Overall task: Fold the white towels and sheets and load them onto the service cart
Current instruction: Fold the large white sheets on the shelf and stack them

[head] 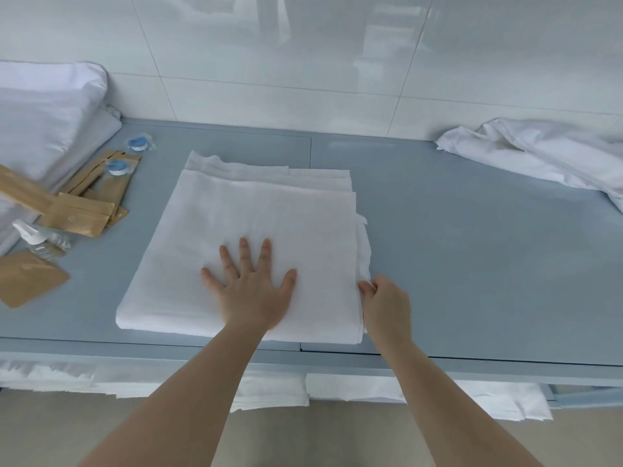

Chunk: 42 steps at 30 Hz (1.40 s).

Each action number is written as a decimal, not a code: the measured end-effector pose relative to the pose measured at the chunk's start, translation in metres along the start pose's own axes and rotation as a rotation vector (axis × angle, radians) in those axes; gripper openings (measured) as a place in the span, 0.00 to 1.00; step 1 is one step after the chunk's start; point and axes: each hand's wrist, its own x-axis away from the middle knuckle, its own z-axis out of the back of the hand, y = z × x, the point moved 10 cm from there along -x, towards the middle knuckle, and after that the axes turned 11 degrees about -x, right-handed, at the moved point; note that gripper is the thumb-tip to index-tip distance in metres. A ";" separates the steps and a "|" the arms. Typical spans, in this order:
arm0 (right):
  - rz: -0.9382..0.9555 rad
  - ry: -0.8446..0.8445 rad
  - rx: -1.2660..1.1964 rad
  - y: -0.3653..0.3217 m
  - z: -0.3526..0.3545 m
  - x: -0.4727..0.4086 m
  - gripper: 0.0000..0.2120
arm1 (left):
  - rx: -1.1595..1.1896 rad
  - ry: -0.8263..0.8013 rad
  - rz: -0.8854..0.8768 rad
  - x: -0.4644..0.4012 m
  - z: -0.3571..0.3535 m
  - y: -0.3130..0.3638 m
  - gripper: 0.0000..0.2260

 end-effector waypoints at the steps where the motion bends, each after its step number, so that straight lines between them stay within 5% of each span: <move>1: 0.003 -0.002 0.048 -0.003 0.002 -0.001 0.15 | 0.007 -0.015 0.006 0.002 -0.001 0.000 0.36; 4: 0.112 0.104 0.180 -0.024 0.014 0.006 0.11 | 0.000 -0.043 -0.020 0.006 -0.004 -0.002 0.36; 6: 0.304 0.107 0.265 -0.056 0.003 0.020 0.20 | -0.030 -0.036 -0.058 0.010 -0.004 -0.007 0.36; 9: 0.458 -0.197 0.491 -0.085 -0.058 0.036 0.28 | -0.071 -0.020 -0.054 0.007 -0.004 -0.036 0.35; 13: 0.385 -0.411 0.575 -0.072 -0.107 0.042 0.31 | -0.101 -0.008 0.029 -0.001 -0.002 -0.084 0.36; 27: 0.446 -0.378 0.592 -0.115 -0.176 0.065 0.29 | -0.110 0.020 0.116 -0.013 -0.010 -0.174 0.34; 42: 0.459 -0.392 0.559 -0.115 -0.159 0.072 0.29 | 0.000 -0.084 0.074 0.014 -0.007 -0.154 0.31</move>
